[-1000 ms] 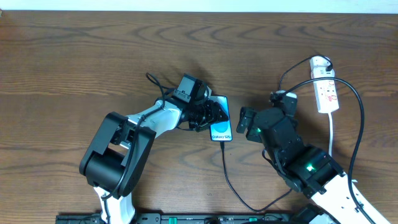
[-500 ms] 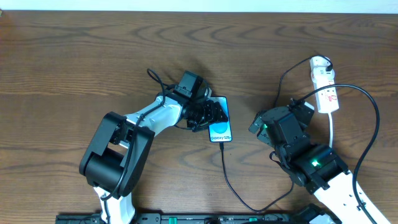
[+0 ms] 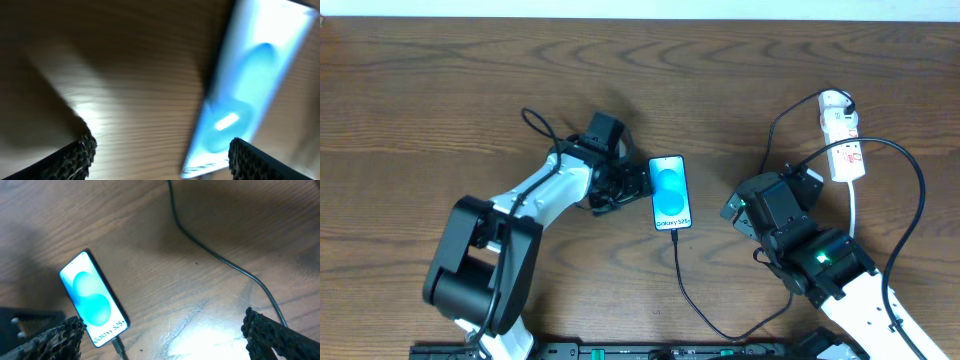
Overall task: Plug charger to phone and switch on socket
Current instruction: 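Set the phone flat on the table and open the left gripper, then move the right gripper to the power strip's orange switch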
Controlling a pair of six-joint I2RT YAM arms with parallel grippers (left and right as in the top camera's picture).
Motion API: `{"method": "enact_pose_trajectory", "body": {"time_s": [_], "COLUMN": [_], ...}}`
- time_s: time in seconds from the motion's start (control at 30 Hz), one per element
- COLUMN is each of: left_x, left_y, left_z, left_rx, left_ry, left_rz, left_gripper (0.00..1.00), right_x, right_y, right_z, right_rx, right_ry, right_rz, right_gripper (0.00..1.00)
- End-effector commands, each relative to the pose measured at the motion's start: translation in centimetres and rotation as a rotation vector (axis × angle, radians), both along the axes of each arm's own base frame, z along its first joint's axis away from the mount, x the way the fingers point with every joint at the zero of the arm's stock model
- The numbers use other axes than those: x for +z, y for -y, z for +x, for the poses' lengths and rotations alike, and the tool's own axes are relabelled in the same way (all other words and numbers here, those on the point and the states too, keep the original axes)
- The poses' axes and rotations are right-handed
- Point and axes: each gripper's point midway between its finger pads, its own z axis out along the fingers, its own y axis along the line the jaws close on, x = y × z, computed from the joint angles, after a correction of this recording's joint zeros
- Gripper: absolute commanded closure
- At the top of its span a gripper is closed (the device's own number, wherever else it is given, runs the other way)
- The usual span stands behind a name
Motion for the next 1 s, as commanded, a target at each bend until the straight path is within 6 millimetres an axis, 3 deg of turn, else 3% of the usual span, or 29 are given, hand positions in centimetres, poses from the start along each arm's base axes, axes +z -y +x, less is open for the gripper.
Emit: {"method": "enact_pose_trajectory", "body": {"time_s": [0.0, 0.13, 0.17, 0.27, 0.3, 0.37, 0.5, 0.63, 0.8, 0.97], "left_x": [1.1, 6.0, 7.4, 12.4, 14.0, 17.3, 22.4, 26.4, 28.6, 29.0], "left_y": [-3.5, -5.1, -5.5, -7.1, -7.7, -9.2, -11.3, -13.3, -15.7, -17.0], "left_z": [0.8, 2.2, 2.6, 3.3, 3.3, 3.2, 2.1, 0.2, -2.2, -4.0], "left_rx": [0.034, 0.084, 0.099, 0.165, 0.19, 0.249, 0.338, 0.413, 0.48, 0.498], "left_ry": [0.111, 0.277, 0.326, 0.489, 0.54, 0.644, 0.796, 0.907, 0.969, 0.973], "left_rz": [0.173, 0.218, 0.224, 0.251, 0.262, 0.287, 0.289, 0.286, 0.32, 0.346], "left_gripper": [0.11, 0.1, 0.1, 0.1, 0.1, 0.1, 0.1, 0.09, 0.09, 0.09], "right_x": [0.3, -0.3, -0.4, -0.3, -0.3, -0.2, -0.1, -0.3, -0.9, -1.3], "right_y": [0.3, 1.1, 1.2, 1.3, 1.2, 1.0, 1.3, 3.7, 6.7, 7.9], "right_z": [0.0, -1.0, -1.1, -0.7, -0.6, -0.4, -0.1, 0.1, 0.3, 0.3], "right_rx": [-0.021, -0.016, -0.019, -0.026, -0.027, -0.026, -0.048, -0.14, -0.251, -0.282], "right_ry": [-0.003, -0.052, -0.054, -0.04, -0.037, -0.029, -0.018, -0.037, -0.091, -0.125], "right_rz": [0.0, -0.045, -0.053, -0.06, -0.057, -0.05, -0.044, -0.048, 0.02, 0.089], "right_gripper": [0.01, 0.01, 0.1, 0.51, 0.73, 0.99, 0.99, 0.99, 0.99, 0.99]}}
